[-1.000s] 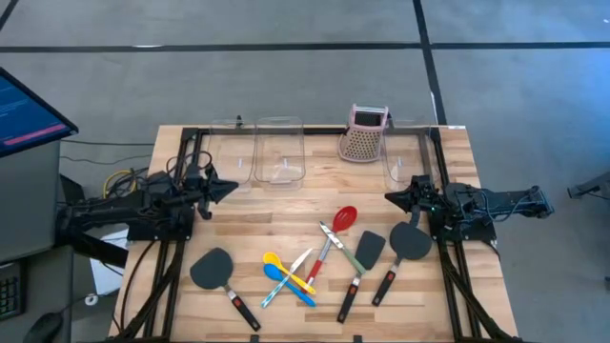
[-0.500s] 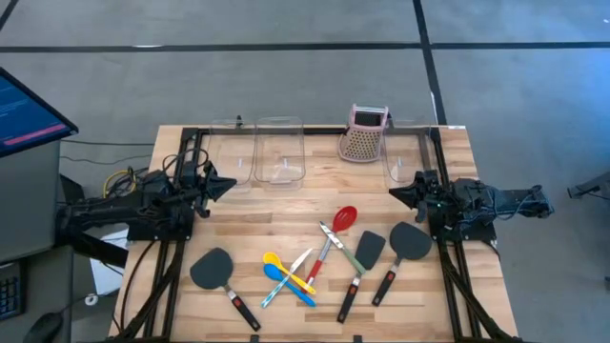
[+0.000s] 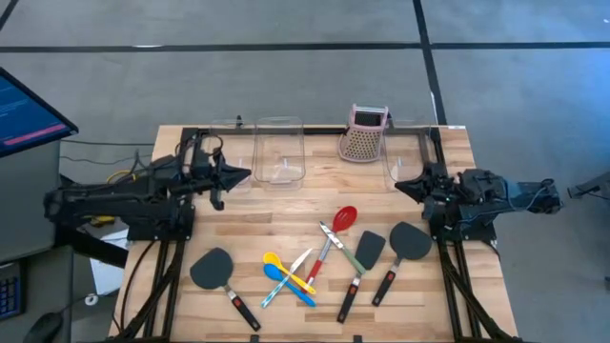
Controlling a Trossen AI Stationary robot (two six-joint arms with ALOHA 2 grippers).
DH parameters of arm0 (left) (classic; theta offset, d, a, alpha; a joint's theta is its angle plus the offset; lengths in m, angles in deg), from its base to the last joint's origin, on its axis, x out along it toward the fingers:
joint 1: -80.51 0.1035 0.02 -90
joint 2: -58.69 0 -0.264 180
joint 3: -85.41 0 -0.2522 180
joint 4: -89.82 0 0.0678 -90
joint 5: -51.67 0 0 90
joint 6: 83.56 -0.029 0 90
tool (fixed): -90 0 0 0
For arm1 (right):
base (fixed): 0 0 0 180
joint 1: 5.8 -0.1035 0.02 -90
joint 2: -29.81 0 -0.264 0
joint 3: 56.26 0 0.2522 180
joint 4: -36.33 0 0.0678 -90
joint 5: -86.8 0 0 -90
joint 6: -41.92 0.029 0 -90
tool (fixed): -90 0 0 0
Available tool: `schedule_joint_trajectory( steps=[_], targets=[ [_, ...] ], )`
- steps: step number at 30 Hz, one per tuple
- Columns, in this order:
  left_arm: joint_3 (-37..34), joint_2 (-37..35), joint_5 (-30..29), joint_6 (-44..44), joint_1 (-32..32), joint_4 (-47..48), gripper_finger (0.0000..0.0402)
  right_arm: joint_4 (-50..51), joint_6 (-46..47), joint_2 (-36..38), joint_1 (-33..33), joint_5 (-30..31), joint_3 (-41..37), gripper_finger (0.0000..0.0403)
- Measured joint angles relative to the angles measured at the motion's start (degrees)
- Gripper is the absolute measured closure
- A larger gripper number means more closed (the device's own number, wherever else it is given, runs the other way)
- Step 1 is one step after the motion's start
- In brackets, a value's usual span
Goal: Pick & Place Kitchen Items
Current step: Put the green table knife into the right transparent bin
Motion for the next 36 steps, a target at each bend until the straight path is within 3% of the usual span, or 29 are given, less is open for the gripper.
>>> schedule_joint_trajectory(
  steps=[9,22,36],
  targets=[
    [5.37,6.08,2.59,-0.11,0.0,0.09,0.04,10.12,0.0,-13.77,0.0,0.02,12.88,0.0403],
    [5.73,6.66,2.78,0.33,0.0,0.05,0.04,19.12,0.02,-31.22,0.0,-0.02,30.67,0.0403],
    [5.73,6.65,2.69,0.44,0.0,-0.85,0.04,16.36,0.59,-41.79,0.0,-0.36,33.99,0.0403]
  ],
)
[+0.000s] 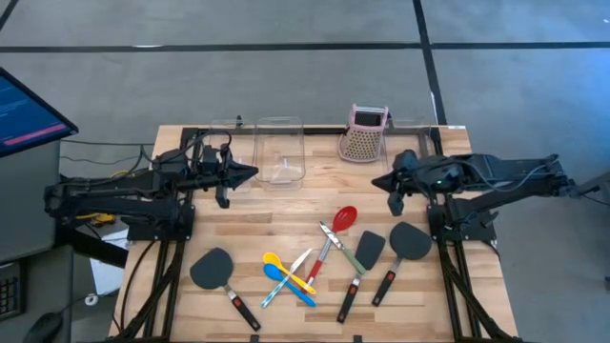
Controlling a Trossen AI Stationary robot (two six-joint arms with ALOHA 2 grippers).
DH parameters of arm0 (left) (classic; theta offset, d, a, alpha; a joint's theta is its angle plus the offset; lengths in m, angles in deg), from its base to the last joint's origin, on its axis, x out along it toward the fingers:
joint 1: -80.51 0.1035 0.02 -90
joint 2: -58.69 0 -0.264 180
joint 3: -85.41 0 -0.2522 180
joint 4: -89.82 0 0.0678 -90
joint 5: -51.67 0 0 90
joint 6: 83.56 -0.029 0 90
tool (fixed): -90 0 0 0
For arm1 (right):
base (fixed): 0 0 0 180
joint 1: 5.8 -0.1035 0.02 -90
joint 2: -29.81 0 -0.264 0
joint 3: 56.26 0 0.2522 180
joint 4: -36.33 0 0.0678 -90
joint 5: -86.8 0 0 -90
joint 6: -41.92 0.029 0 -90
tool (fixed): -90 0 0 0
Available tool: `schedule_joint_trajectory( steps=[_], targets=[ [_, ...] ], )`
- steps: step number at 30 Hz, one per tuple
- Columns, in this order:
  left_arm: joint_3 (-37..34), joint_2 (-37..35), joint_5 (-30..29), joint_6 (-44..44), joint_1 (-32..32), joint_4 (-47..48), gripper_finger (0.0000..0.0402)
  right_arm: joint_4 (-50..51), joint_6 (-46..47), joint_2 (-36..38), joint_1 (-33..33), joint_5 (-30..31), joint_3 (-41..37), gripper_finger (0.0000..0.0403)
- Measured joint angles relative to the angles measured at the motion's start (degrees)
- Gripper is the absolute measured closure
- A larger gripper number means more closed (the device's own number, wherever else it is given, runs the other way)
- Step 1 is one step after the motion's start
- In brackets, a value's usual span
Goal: Pick & Place Kitchen Items
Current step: Put the green table knife into the right transparent bin
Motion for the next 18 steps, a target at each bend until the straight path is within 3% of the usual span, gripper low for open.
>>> schedule_joint_trajectory(
  steps=[11,18],
  targets=[
    [0.0,-0.02,-0.13,0.46,0.0,0.01,0.04,0.44,6.09,-6.89,-0.02,-3.12,0.0,0.0403],
    [0.0,0.0,-0.11,0.48,0.0,0.03,0.04,0.5,11.87,-9.37,-0.61,-8.93,0.0,0.0403]
  ],
)
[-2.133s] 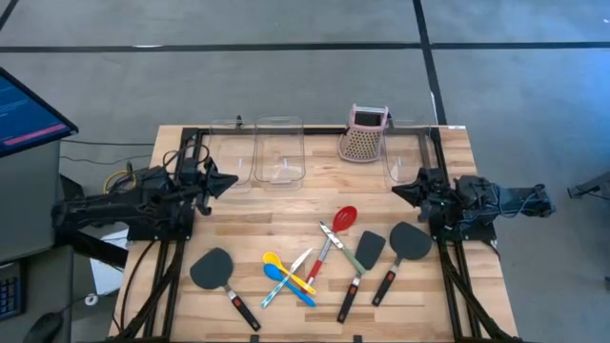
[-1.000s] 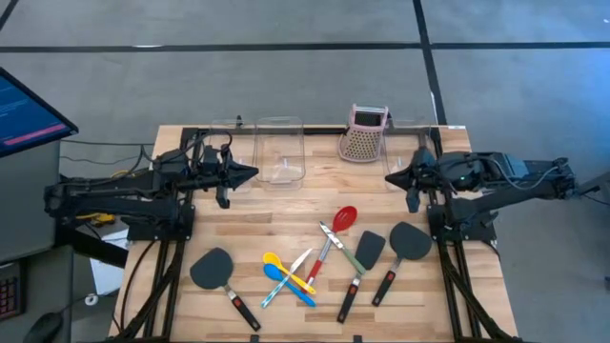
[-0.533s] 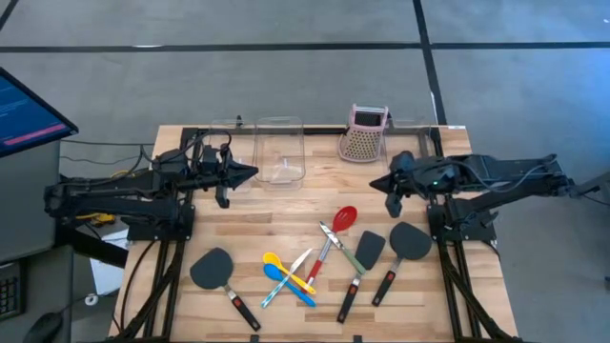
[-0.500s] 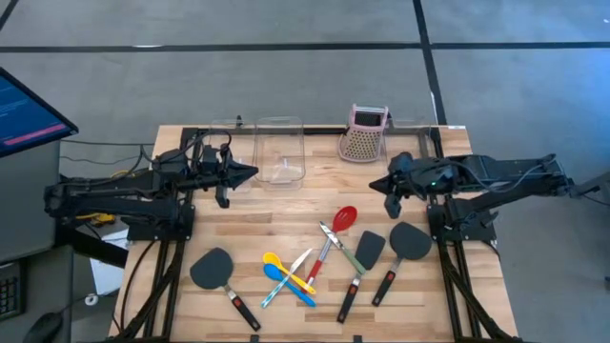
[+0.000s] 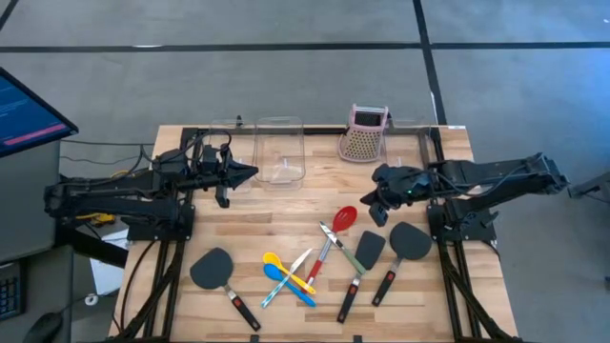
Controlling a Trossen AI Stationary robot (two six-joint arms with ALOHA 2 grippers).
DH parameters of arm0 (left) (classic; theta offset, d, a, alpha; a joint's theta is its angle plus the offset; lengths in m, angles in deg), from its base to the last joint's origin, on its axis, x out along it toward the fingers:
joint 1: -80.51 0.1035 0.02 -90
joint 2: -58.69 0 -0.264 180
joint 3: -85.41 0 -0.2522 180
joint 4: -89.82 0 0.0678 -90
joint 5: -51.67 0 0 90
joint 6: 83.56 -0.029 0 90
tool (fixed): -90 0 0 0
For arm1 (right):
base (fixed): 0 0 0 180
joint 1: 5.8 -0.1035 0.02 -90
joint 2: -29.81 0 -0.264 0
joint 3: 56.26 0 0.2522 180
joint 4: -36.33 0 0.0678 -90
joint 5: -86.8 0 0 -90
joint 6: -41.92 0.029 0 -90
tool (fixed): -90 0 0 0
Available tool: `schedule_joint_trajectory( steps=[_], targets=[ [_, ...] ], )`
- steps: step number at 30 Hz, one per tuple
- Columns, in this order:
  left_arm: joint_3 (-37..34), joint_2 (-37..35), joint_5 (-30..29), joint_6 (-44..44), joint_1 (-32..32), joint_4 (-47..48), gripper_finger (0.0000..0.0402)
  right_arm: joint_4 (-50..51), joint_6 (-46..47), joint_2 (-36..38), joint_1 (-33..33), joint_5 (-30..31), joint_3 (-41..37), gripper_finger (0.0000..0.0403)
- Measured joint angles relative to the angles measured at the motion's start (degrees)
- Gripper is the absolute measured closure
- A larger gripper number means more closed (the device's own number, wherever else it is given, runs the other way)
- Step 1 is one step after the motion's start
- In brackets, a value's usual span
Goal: Pick & Place Kitchen Items
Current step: Put the green table knife into the right transparent bin
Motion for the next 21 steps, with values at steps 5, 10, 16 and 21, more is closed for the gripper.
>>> schedule_joint_trajectory(
  steps=[5,10,16,21],
  targets=[
    [0.0,0.0,0.02,0.0,0.0,0.01,0.04,-0.09,4.03,0.13,-2.98,2.86,0.0,0.0403],
    [0.0,0.0,0.02,0.01,0.0,0.03,0.04,-0.12,12.57,0.13,-6.22,9.22,0.0,0.0403],
    [-0.02,0.0,0.18,0.02,0.0,0.15,0.04,1.22,19.33,-2.18,-9.82,13.22,1.76,0.0403],
    [-0.02,0.0,0.18,0.02,0.0,0.34,0.04,4.26,17.7,-10.38,-12.93,14.46,11.42,0.0403]
  ],
)
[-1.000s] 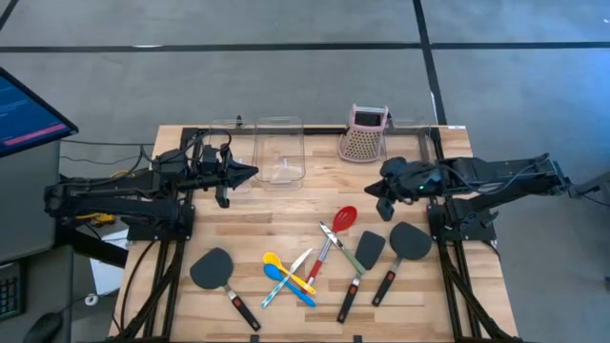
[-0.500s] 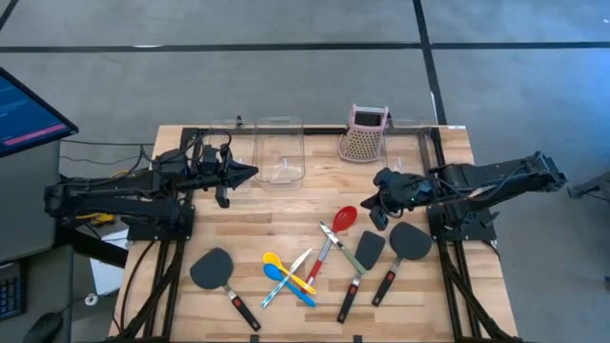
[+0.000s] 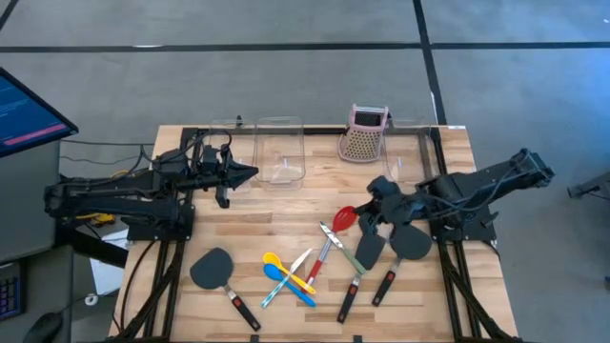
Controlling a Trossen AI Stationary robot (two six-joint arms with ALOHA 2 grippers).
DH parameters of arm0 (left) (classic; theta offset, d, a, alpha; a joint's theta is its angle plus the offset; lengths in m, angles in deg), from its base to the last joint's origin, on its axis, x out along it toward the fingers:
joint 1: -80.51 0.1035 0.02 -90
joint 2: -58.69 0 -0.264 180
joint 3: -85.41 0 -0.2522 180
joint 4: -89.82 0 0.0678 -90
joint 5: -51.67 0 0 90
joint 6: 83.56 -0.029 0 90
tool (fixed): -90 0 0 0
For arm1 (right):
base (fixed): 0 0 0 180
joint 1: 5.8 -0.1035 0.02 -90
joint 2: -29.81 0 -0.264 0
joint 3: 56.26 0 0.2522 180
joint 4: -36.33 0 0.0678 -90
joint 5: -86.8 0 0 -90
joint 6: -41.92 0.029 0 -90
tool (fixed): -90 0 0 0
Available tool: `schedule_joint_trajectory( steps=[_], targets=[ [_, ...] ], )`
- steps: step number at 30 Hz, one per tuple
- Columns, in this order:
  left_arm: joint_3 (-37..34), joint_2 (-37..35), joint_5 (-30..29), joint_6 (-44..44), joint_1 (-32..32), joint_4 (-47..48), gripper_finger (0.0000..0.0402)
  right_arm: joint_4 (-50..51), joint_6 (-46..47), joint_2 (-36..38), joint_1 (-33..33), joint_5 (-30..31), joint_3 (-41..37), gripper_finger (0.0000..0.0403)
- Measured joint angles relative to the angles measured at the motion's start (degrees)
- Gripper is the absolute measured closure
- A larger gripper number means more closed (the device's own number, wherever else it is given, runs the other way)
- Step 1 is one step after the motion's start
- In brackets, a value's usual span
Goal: Pick & Place Kitchen Items
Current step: Put the green table knife into the right transparent bin
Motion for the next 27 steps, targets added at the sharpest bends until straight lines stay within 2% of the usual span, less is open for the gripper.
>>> schedule_joint_trajectory(
  steps=[3,8,13,16,18,22,27],
  targets=[
    [0.0,0.0,0.0,0.0,0.0,0.21,0.04,5.04,-1.26,-6.41,-1.27,1.16,8.97,0.0403],
    [0.0,0.01,-0.02,0.0,-0.01,0.34,0.04,20.73,-1.25,-17.0,-1.54,1.52,23.0,0.0403],
    [-0.02,0.02,-0.11,-0.02,0.0,0.62,0.04,33.98,0.96,-24.68,-1.5,-1.77,30.31,0.0403],
    [-0.02,0.09,-0.22,0.24,0.0,0.67,0.04,36.08,0.99,-27.52,-0.9,-10.11,30.06,0.0403],
    [-0.02,0.09,-0.22,1.27,0.0,0.65,0.04,35.82,0.2,-29.17,-0.63,-13.3,29.34,0.0403],
    [-0.02,0.09,-0.2,1.49,0.0,0.65,0.04,29.76,-4.65,-29.92,0.22,-17.36,24.81,0.0403],
    [-0.02,0.09,-0.18,1.51,0.0,0.67,0.04,18.08,-5.95,-24.82,2.04,-18.75,14.84,0.0403]
  ],
)
